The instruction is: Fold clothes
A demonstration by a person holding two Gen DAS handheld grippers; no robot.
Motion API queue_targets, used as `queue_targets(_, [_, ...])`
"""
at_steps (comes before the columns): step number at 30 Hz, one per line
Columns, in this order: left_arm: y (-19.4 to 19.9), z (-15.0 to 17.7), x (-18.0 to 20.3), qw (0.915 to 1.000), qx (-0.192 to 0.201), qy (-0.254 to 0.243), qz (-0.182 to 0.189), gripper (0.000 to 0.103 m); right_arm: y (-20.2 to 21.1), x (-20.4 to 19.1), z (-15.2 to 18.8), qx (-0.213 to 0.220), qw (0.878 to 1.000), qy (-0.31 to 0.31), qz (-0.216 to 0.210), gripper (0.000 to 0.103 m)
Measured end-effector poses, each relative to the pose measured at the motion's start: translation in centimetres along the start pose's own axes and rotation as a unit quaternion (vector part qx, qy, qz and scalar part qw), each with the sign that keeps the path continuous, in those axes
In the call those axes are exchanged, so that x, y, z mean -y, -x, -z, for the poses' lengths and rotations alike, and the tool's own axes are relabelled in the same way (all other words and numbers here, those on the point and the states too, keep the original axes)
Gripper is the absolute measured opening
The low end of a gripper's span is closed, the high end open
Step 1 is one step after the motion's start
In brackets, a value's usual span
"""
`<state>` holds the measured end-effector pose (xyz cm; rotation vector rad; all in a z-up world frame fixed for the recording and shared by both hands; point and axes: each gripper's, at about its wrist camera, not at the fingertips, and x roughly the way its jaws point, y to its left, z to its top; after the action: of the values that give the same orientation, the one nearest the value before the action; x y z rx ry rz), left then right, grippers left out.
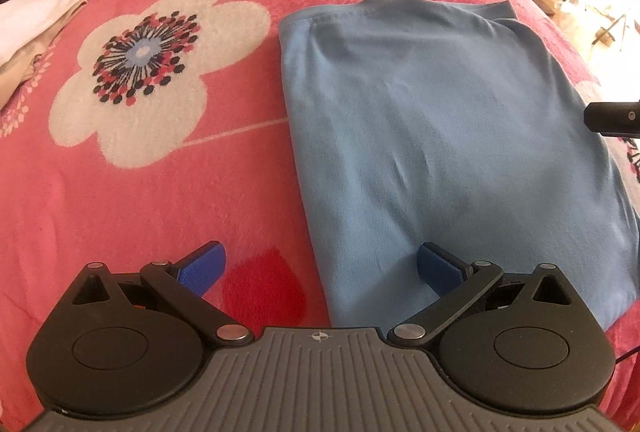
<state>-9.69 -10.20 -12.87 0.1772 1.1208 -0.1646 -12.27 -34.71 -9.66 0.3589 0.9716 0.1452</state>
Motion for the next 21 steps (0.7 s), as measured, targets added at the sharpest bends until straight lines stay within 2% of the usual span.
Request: queue_targets(21, [0.25,-0.12,0.42,0.9999,0.002,-0.004,-0.009,0.103,-0.54,-0.54,0.16,-0.008,1.0,0.004,-0.005,0.027])
